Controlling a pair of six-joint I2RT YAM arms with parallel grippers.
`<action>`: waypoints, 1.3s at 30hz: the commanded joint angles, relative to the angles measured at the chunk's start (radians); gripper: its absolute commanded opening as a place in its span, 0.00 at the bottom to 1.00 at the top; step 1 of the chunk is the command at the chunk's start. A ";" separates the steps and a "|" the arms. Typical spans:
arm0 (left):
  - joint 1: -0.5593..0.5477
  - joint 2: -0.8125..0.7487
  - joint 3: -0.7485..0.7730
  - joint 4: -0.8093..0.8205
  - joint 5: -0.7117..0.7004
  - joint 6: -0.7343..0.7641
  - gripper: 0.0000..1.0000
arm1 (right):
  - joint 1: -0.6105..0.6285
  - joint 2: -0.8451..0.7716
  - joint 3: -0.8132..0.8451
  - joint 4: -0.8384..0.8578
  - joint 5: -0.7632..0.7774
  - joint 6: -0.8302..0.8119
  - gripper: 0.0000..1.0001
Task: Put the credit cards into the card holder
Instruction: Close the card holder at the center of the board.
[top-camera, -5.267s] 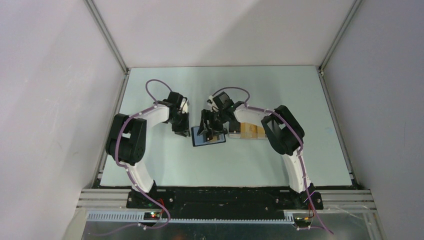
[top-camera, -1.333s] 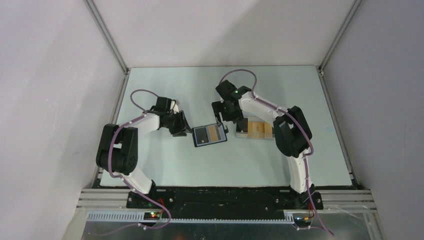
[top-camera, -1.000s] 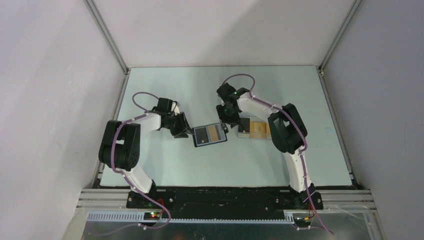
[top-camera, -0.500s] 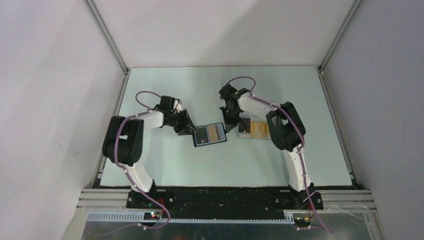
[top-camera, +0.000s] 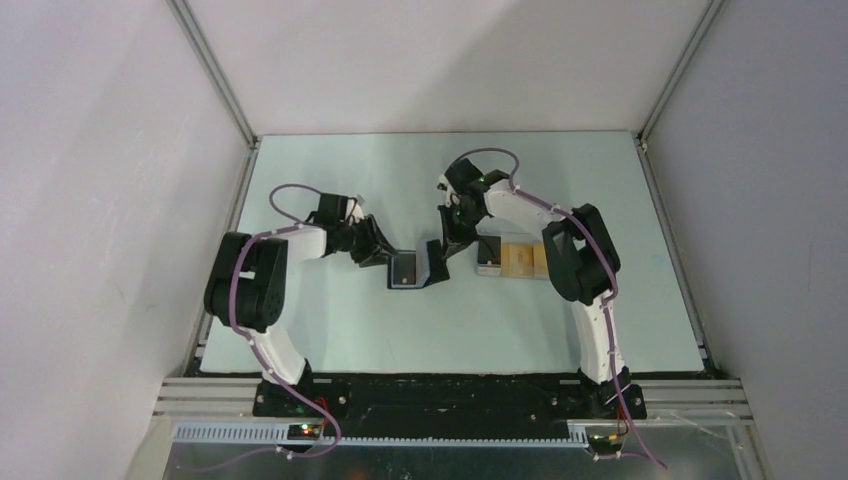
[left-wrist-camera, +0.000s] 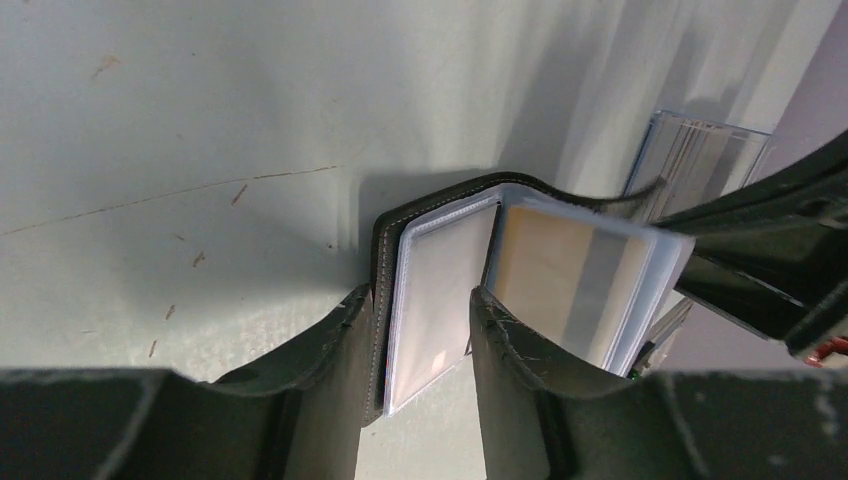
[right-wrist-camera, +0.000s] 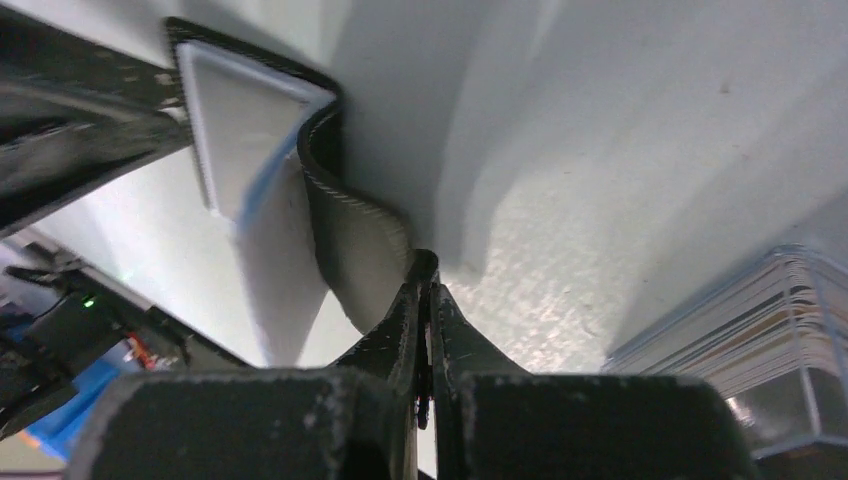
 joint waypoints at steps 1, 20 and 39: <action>0.001 -0.042 -0.018 0.059 0.077 -0.035 0.43 | 0.021 -0.083 0.051 0.057 -0.130 0.034 0.00; 0.049 -0.145 0.048 -0.209 -0.153 0.134 0.45 | 0.098 0.025 0.139 0.130 -0.278 0.116 0.00; 0.082 -0.281 0.024 -0.267 -0.194 0.184 0.48 | 0.101 -0.071 0.037 0.290 -0.309 0.177 0.81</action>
